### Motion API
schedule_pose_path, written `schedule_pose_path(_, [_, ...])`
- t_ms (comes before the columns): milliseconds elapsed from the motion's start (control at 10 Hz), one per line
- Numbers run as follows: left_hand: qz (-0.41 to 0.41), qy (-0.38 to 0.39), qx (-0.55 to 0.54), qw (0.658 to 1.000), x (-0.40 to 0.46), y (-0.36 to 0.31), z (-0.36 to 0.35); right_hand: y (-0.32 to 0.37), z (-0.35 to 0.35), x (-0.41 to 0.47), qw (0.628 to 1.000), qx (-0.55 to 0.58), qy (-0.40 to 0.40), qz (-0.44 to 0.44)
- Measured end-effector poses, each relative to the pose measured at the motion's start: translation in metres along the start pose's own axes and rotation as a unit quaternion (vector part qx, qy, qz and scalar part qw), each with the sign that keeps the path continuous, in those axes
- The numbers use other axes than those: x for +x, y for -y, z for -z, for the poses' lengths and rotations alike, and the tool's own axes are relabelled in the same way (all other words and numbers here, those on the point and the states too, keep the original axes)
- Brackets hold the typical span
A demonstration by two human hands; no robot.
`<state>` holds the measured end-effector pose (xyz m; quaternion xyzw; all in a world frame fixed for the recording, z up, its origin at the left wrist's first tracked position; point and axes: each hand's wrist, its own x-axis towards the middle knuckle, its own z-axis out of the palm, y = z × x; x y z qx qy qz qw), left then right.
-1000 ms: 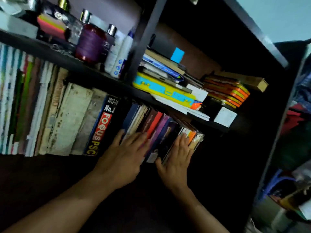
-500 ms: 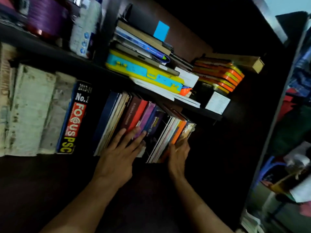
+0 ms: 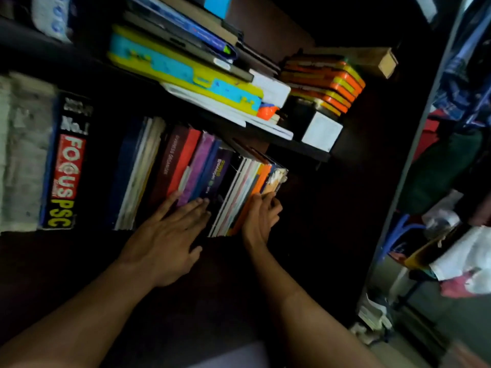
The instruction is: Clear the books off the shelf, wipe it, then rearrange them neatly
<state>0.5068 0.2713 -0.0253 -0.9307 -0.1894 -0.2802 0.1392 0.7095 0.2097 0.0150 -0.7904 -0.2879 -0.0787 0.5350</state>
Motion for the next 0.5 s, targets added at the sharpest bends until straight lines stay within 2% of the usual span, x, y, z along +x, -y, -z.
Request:
schedule_pose_path(100, [-0.006, -0.022, 0.017, 1.0, 0.003, -0.002, -0.01, -0.005, 0.0, 0.005, 1.0, -0.012, -0.012, -0.016])
schedule_pose_path(300, [0.006, -0.036, 0.024, 0.999, 0.001, -0.002, -0.004, 0.003, 0.004, -0.003, 0.998, 0.05, -0.01, -0.025])
schedule_pose_path(400, [-0.003, -0.026, 0.025, 0.999, -0.005, -0.004, -0.002, 0.008, 0.015, -0.021, 0.997, 0.074, 0.017, -0.022])
schedule_pose_path(500, [0.054, 0.024, -0.093, 0.994, -0.006, -0.009, 0.021, 0.008, 0.032, -0.047, 0.981, 0.14, 0.131, -0.035])
